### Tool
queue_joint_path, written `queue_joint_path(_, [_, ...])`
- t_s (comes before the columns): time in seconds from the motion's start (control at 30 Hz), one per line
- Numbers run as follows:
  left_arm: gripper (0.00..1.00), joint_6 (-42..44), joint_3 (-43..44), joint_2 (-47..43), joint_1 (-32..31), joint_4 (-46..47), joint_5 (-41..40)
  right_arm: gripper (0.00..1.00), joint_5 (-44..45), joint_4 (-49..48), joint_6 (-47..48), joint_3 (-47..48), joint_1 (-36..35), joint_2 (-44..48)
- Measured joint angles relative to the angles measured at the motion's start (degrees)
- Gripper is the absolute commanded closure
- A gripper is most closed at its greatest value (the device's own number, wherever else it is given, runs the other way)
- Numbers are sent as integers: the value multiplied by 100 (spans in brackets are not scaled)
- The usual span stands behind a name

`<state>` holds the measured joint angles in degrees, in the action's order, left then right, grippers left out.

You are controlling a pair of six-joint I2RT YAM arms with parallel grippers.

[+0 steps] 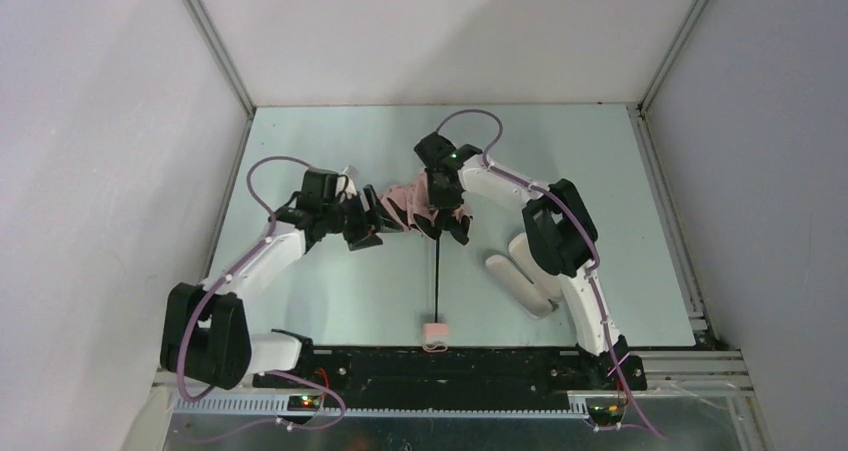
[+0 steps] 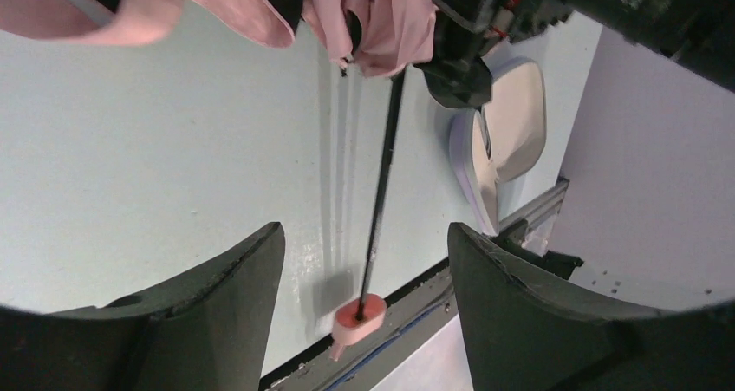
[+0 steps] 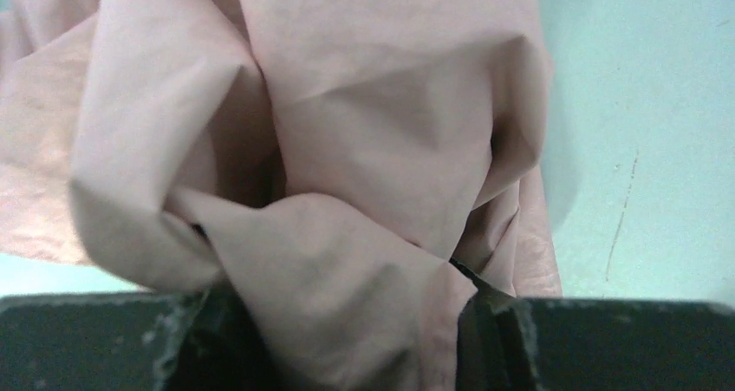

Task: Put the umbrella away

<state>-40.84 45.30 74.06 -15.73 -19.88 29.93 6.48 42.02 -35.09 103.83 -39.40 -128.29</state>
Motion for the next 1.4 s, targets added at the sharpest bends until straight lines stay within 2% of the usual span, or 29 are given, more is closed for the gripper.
queue_joint_path(0.17, [29,120,374,-599,326,-546,-391,100,175,188,417,723,-153,118])
queue_joint_path(0.37, [29,109,896,-2022,374,-601,-986,100,608,-560,1036,1617,-227,831])
queue_joint_path(0.47, [29,63,909,-2653,374,-651,-1340,100,835,-1353,1355,2232,-225,1130])
queue_joint_path(0.57, [29,31,874,-3112,374,-748,-1606,100,1027,-2839,2050,2179,-280,1646])
queue_joint_path(0.67, [29,35,835,-3338,374,-905,-1729,100,999,-4791,2905,1322,-496,2280])
queue_joint_path(0.8, [29,79,769,-3609,374,-1294,-1878,100,997,-7838,4142,-999,-1169,3062])
queue_joint_path(0.9, [29,138,555,-3899,374,-1473,-1961,100,1268,-9704,4669,-2638,-1731,2872])
queue_joint_path(0.97, [29,195,321,-4096,374,-1574,-1991,100,1617,-10706,4830,-3602,-2085,2227])
queue_joint_path(1.07, [29,297,17,-4371,374,-1742,-2041,100,2251,-11521,4771,-4522,-2518,761])
queue_joint_path(1.13, [30,345,-68,-4417,374,-1803,-2079,100,2492,-11573,4564,-4798,-2691,61])
queue_joint_path(1.17, [30,358,-111,-4424,374,-1821,-2083,100,2771,-12238,4406,-4852,-2787,-354])
queue_joint_path(1.3, [30,358,-162,-4424,374,-1864,-2085,100,3362,-13070,3908,-4653,-2938,-857])
queue_joint_path(1.4, [29,343,-160,-4419,374,-1882,-2083,100,3622,-13073,3748,-4634,-2981,-868])
